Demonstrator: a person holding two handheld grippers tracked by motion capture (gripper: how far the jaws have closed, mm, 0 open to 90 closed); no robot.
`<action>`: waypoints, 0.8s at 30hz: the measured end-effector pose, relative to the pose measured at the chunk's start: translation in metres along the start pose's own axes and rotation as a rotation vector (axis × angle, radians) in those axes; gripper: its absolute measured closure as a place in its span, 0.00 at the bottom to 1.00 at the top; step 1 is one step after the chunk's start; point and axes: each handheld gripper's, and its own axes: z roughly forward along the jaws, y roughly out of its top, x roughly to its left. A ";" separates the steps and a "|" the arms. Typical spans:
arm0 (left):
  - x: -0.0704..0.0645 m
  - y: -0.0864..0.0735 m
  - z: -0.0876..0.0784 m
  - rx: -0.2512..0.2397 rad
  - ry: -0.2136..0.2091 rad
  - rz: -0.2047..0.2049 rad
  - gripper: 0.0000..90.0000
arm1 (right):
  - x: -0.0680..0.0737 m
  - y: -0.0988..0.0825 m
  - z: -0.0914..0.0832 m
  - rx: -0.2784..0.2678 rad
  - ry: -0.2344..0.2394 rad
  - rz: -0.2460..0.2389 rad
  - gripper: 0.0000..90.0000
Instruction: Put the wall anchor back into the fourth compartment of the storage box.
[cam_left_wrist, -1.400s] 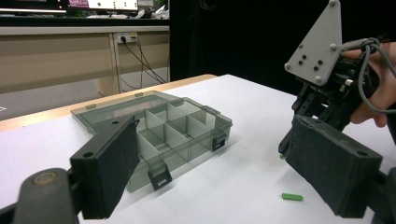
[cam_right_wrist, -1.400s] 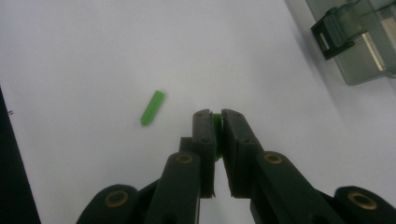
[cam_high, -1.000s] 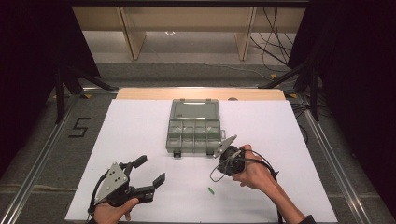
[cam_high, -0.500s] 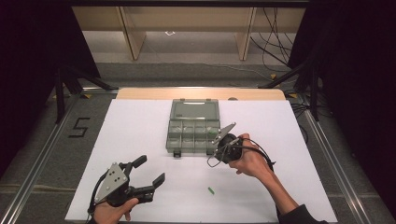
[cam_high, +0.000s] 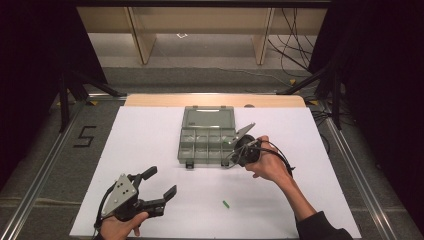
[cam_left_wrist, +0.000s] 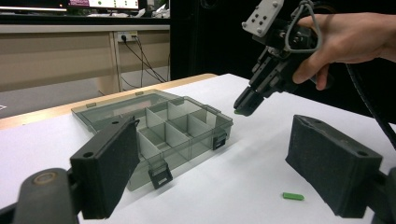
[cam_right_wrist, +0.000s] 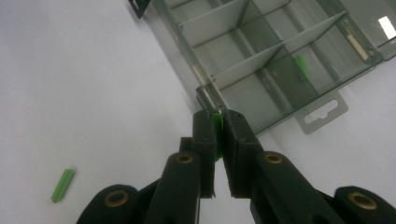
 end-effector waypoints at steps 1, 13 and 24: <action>0.000 0.000 0.000 0.000 0.000 0.000 0.18 | -0.002 0.001 0.000 0.002 -0.003 0.007 0.93; 0.000 0.000 0.000 0.000 -0.002 0.000 0.18 | -0.022 0.011 0.005 -0.010 -0.020 0.048 0.93; 0.000 0.000 0.000 -0.001 -0.002 0.001 0.18 | -0.037 0.024 0.006 -0.019 -0.047 0.086 0.94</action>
